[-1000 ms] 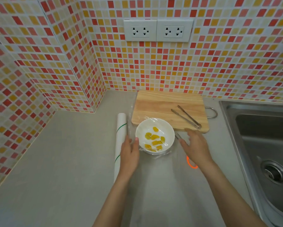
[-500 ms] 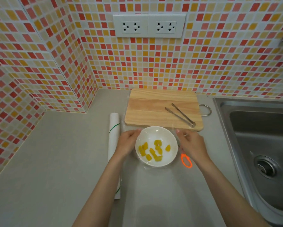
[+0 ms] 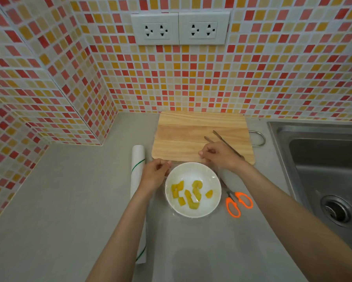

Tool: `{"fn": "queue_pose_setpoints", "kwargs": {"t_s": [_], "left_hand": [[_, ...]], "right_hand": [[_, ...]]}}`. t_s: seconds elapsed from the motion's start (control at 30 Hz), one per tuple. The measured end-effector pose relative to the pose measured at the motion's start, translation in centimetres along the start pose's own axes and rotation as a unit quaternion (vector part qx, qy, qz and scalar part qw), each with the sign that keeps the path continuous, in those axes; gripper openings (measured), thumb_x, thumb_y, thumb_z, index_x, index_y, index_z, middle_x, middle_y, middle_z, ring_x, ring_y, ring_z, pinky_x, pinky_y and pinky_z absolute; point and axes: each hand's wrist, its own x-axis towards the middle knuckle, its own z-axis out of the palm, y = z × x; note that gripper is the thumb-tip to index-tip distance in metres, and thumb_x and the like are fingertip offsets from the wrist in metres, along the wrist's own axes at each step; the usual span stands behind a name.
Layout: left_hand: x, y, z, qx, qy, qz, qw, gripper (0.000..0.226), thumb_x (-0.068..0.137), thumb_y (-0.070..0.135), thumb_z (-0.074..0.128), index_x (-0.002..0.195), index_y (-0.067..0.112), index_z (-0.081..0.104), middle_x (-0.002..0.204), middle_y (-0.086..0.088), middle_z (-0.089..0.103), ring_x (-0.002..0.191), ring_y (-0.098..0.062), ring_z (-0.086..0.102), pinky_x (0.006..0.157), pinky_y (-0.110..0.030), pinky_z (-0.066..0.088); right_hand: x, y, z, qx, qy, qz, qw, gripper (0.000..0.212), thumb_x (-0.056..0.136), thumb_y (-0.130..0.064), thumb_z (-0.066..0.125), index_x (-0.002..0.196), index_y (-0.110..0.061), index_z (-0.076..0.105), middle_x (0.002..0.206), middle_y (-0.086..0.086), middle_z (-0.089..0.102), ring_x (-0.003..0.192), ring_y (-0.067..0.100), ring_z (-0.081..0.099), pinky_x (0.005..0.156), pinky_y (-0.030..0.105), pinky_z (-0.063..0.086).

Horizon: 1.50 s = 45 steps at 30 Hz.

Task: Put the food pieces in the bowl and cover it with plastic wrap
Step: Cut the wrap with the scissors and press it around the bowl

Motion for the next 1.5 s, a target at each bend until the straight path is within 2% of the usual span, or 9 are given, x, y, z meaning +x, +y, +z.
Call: {"fn": "queue_pose_setpoints", "kwargs": {"t_s": [0.2, 0.43, 0.63, 0.77, 0.9, 1.07, 1.17, 1.3, 1.5], "left_hand": [[2.3, -1.5, 1.9, -0.051, 0.001, -0.060, 0.997, 0.030, 0.092, 0.025, 0.055, 0.063, 0.018, 0.061, 0.059, 0.006, 0.061, 0.053, -0.003, 0.056, 0.052, -0.015, 0.045], [1.6, -1.9, 1.7, -0.132, -0.038, -0.104, 0.985, 0.026, 0.089, 0.031, 0.060, 0.079, 0.007, 0.065, 0.077, -0.013, 0.064, 0.072, -0.022, 0.060, 0.070, -0.035, 0.049], [1.8, -1.9, 1.7, -0.149, -0.036, -0.138, 0.979, 0.022, 0.083, 0.031, 0.067, 0.067, 0.017, 0.066, 0.061, 0.000, 0.069, 0.055, -0.011, 0.064, 0.051, -0.023, 0.052], [1.9, -2.0, 1.7, -0.157, -0.032, -0.154, 0.975, 0.016, 0.081, 0.030, 0.070, 0.071, 0.018, 0.068, 0.064, 0.001, 0.072, 0.056, -0.011, 0.067, 0.051, -0.023, 0.053], [2.0, -2.2, 1.9, -0.150, -0.015, -0.162, 0.975, 0.018, 0.079, 0.036, 0.071, 0.079, 0.018, 0.068, 0.071, 0.000, 0.074, 0.065, -0.014, 0.069, 0.059, -0.027, 0.054], [2.0, -2.1, 1.9, -0.132, -0.008, -0.127, 0.983, 0.039, 0.088, 0.045, 0.054, 0.091, 0.010, 0.071, 0.086, -0.009, 0.074, 0.079, -0.021, 0.070, 0.074, -0.034, 0.055], [2.2, -2.3, 1.8, -0.117, -0.010, -0.136, 0.984, 0.022, 0.089, 0.032, 0.058, 0.091, 0.013, 0.068, 0.094, -0.013, 0.071, 0.081, -0.023, 0.067, 0.076, -0.036, 0.054], [2.7, -2.4, 1.3, -0.074, -0.012, -0.112, 0.991, 0.013, 0.080, 0.016, 0.069, 0.092, 0.018, 0.064, 0.101, -0.012, 0.068, 0.080, -0.018, 0.065, 0.068, -0.027, 0.052], [2.1, -1.4, 0.6, 0.014, 0.082, -0.041, 0.996, 0.021, 0.087, 0.019, 0.061, 0.105, 0.009, 0.065, 0.091, -0.004, 0.068, 0.088, -0.019, 0.064, 0.080, -0.023, 0.049]], "right_hand": [[1.0, 3.4, 1.1, 0.230, 0.036, 0.103, 0.967, 0.033, 0.095, -0.020, 0.046, 0.065, -0.011, 0.054, 0.047, 0.001, 0.042, 0.032, 0.005, 0.034, 0.032, 0.015, 0.026], [0.0, 4.7, 3.4, 0.221, 0.078, 0.100, 0.967, 0.029, 0.094, -0.019, 0.048, 0.070, -0.004, 0.055, 0.057, 0.003, 0.049, 0.054, 0.012, 0.043, 0.054, 0.028, 0.035], [0.4, 4.9, 3.9, 0.218, 0.099, 0.088, 0.967, 0.032, 0.091, -0.013, 0.054, 0.060, -0.017, 0.063, 0.056, -0.014, 0.061, 0.053, -0.002, 0.054, 0.054, 0.016, 0.045], [0.3, 5.2, 4.0, 0.165, 0.111, 0.063, 0.978, 0.017, 0.083, 0.002, 0.059, 0.070, 0.012, 0.063, 0.071, 0.015, 0.064, 0.066, 0.016, 0.055, 0.066, 0.031, 0.044], [-0.2, 5.2, 4.3, 0.137, 0.154, 0.025, 0.978, 0.025, 0.085, -0.011, 0.062, 0.070, 0.009, 0.061, 0.076, 0.031, 0.066, 0.068, 0.020, 0.055, 0.064, 0.034, 0.043], [-0.8, 5.4, 5.1, 0.137, 0.197, 0.021, 0.971, 0.026, 0.085, -0.024, 0.063, 0.071, -0.004, 0.056, 0.072, 0.020, 0.067, 0.068, 0.017, 0.056, 0.064, 0.037, 0.047], [-1.0, 5.5, 5.1, 0.117, 0.225, 0.022, 0.967, 0.035, 0.082, -0.028, 0.065, 0.057, -0.018, 0.042, 0.053, -0.005, 0.048, 0.055, 0.004, 0.040, 0.053, 0.025, 0.037], [-1.0, 5.8, 4.9, 0.018, 0.245, -0.004, 0.969, 0.042, 0.083, -0.020, 0.062, 0.052, -0.014, 0.035, 0.054, 0.001, 0.043, 0.058, 0.013, 0.038, 0.054, 0.033, 0.033], [-1.5, 4.6, 2.9, -0.018, 0.281, -0.071, 0.957, 0.023, 0.091, -0.012, 0.053, 0.072, -0.004, 0.064, 0.075, 0.010, 0.062, 0.072, 0.023, 0.057, 0.065, 0.030, 0.042]]}}
